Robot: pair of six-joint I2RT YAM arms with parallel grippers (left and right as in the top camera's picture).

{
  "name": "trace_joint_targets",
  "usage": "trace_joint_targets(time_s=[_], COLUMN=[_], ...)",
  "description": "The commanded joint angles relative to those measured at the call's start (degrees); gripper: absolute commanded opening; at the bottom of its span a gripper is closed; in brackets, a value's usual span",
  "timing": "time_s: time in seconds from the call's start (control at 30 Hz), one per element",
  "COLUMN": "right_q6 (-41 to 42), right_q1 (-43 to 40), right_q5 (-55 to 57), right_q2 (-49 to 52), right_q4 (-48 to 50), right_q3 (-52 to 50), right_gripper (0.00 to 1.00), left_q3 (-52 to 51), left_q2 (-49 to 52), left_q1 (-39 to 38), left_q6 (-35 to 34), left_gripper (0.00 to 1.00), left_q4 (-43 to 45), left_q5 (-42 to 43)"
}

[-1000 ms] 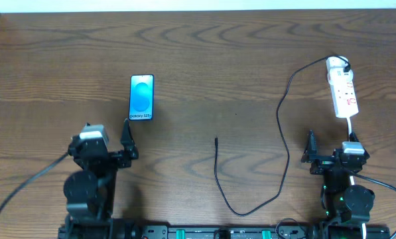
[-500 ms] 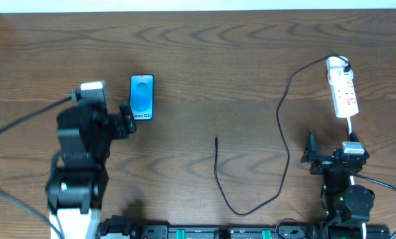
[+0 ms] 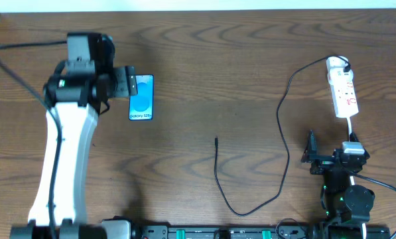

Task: Plug charger to phone and switch on socket
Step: 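Move the left gripper forward over the blue phone and lower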

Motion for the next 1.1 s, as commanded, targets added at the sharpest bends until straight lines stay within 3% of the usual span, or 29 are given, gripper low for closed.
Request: trace_joint_targets(time_s=[0.0, 0.33, 0.67, 0.7, 0.73, 0.77, 0.8, 0.87, 0.93, 0.97, 1.07], right_q6=[-0.63, -0.63, -0.63, -0.63, -0.63, -0.63, -0.63, -0.63, -0.61, -0.63, -0.63], right_q1=[0.33, 0.33, 0.33, 0.33, 0.33, 0.33, 0.33, 0.33, 0.33, 0.33, 0.33], right_q5=[0.24, 0.24, 0.24, 0.24, 0.24, 0.24, 0.24, 0.24, 0.24, 0.24, 0.24], right_q2=[-0.37, -0.37, -0.37, -0.37, -0.37, -0.37, -0.37, -0.37, -0.37, -0.37, -0.37], right_q4=[-0.26, -0.26, -0.26, -0.26, -0.26, -0.26, -0.26, -0.26, -0.28, -0.26, -0.26], right_q3=[-0.07, -0.07, -0.07, -0.07, -0.07, -0.07, -0.07, -0.07, -0.07, -0.07, -0.07], right_gripper=[0.99, 0.99, 0.99, 0.99, 0.99, 0.99, 0.99, 0.99, 0.99, 0.99, 0.99], left_q3=[3.74, 4.26, 4.04, 4.04, 4.04, 4.09, 4.15, 4.44, 5.53, 6.21, 10.97], left_q2=[6.21, 20.65, 23.3, 23.3, 23.3, 23.3, 23.3, 23.32, 23.37, 23.43, 24.41], left_q1=[0.31, 0.26, 0.26, 0.26, 0.26, 0.26, 0.26, 0.26, 0.26, 0.26, 0.26], left_q6=[0.33, 0.33, 0.17, 0.2, 0.17, -0.31, -1.46, -2.62, -1.88, -0.57, 0.15], left_gripper=[0.88, 0.89, 0.88, 0.84, 0.62, 0.48, 0.48, 0.49, 0.84, 0.95, 0.99], left_q4=[-1.68, -1.14, -2.1, -2.03, -2.01, -1.86, -1.68, -1.7, -2.54, -2.97, -5.2], left_q5=[-0.5, -0.48, -0.44, -0.44, -0.44, -0.48, -0.46, -0.44, 1.92, 3.58, 4.96])
